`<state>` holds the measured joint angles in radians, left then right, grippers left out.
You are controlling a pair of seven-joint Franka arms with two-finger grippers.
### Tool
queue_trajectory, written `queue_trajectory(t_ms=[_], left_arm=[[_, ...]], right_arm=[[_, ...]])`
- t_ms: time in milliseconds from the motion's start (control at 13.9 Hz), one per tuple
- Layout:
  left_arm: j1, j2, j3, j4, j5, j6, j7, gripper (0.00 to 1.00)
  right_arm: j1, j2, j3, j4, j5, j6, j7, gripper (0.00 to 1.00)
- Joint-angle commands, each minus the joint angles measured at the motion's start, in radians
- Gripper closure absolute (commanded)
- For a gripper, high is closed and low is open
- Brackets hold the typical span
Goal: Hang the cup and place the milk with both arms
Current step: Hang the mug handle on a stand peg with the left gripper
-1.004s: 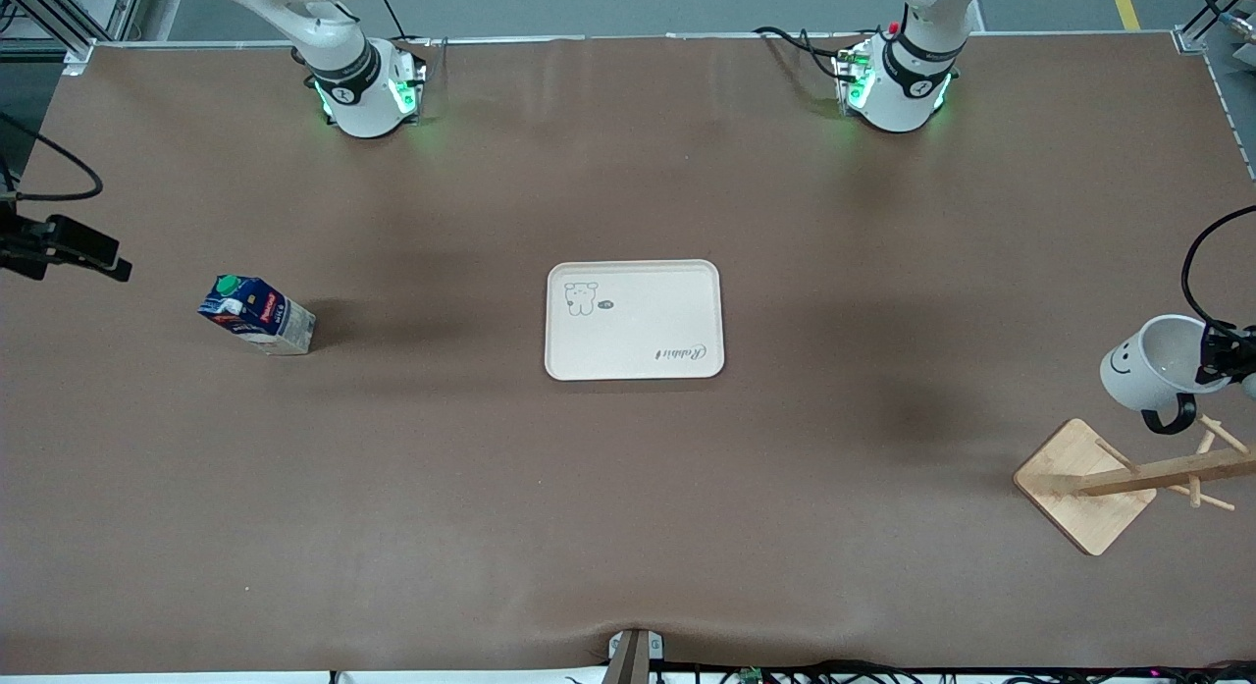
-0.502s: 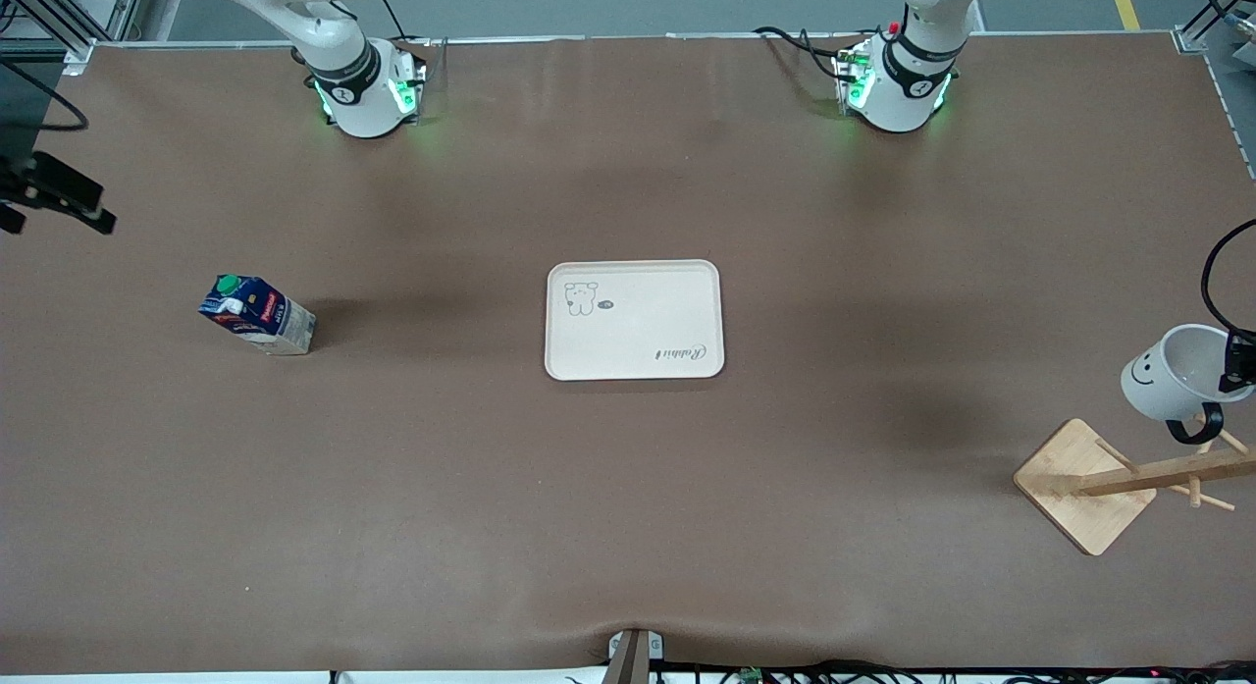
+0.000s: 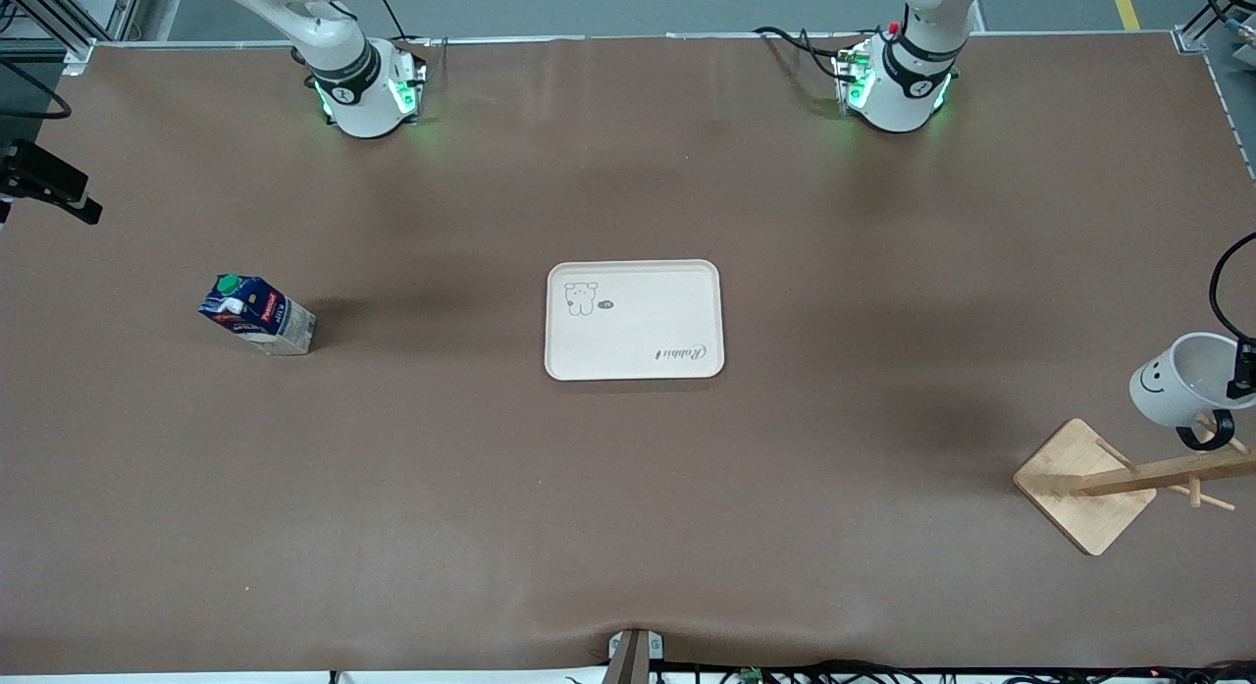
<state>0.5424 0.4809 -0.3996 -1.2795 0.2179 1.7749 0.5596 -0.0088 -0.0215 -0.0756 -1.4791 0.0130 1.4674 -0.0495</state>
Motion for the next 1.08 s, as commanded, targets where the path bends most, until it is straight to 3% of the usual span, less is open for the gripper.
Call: queue_trajectory(t_ms=[0, 72, 215, 287, 358, 1004], left_arm=[[0.005, 0.008, -0.004, 0.025, -0.017, 0.014, 0.013, 0.83], [0.004, 0.008, -0.004, 0.025, -0.017, 0.021, 0.008, 0.76], [0.002, 0.007, -0.005, 0.023, -0.017, 0.02, 0.01, 0.49], [0.001, 0.005, -0.007, 0.023, -0.017, 0.02, 0.013, 0.19], [0.002, 0.004, -0.011, 0.022, -0.018, 0.015, 0.016, 0.0], [-0.027, -0.064, -0.031, 0.017, -0.038, -0.06, -0.102, 0.0]], right_arm=[[-0.004, -0.001, 0.01, 0.008, -0.016, -0.012, -0.006, 0.0], [-0.004, -0.001, 0.011, 0.008, -0.016, -0.012, -0.006, 0.0], [-0.005, -0.001, 0.01, 0.006, -0.018, -0.007, -0.006, 0.0], [-0.008, -0.001, 0.01, 0.006, -0.018, -0.006, -0.006, 0.0], [-0.01, -0.001, 0.01, 0.006, -0.018, -0.004, -0.006, 0.0], [-0.005, 0.0, 0.008, 0.006, -0.019, -0.005, -0.006, 0.0]])
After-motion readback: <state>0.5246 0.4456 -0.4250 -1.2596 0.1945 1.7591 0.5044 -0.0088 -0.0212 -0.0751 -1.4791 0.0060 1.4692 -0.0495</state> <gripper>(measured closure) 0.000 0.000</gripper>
